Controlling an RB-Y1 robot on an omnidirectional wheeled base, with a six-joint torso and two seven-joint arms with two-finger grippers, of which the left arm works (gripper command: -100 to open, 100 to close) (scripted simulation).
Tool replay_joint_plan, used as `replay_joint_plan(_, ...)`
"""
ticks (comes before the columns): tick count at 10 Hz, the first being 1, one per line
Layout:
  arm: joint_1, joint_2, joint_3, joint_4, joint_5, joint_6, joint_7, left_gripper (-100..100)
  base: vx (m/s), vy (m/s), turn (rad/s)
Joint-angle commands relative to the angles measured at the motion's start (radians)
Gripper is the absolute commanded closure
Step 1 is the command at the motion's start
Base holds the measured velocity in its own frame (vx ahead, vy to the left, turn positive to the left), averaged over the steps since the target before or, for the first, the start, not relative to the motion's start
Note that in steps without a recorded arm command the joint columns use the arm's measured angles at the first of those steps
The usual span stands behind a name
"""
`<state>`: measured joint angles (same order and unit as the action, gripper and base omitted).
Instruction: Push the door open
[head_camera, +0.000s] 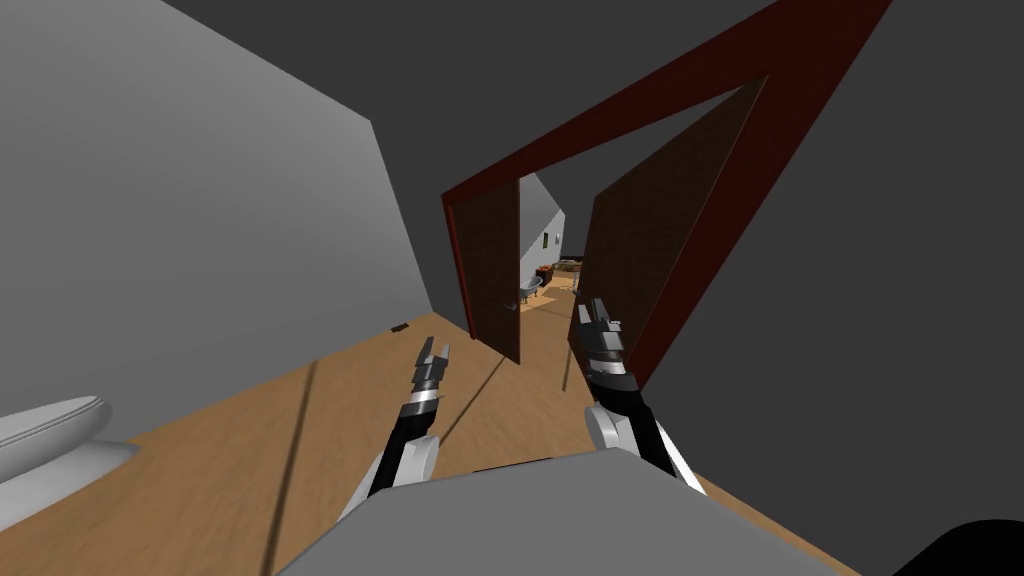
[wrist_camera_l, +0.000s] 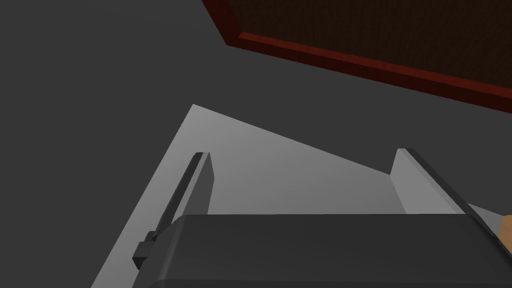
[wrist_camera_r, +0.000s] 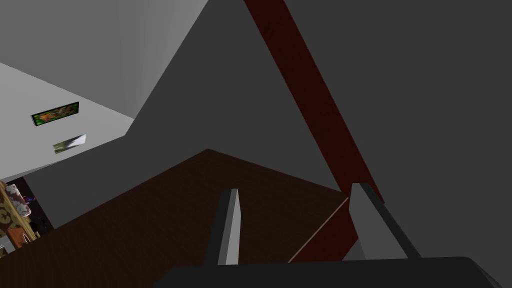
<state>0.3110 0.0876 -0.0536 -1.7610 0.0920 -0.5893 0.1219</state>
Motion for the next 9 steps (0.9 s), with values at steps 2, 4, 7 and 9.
replay_joint_plan(2,-0.029,0.005,-0.011,0.061,0.0,-0.009,-0.005,-100,0.099,0.025,-0.083)
replay_joint_plan(4,-0.05,0.007,-0.02,0.109,0.0,-0.018,-0.009,-100,0.102,0.024,-0.08)
replay_joint_plan(7,-0.082,0.011,-0.034,0.182,0.0,-0.032,-0.016,-100,0.091,0.035,-0.075)
replay_joint_plan(9,-0.103,0.012,-0.044,0.231,0.0,-0.041,-0.02,-100,0.102,0.037,-0.088)
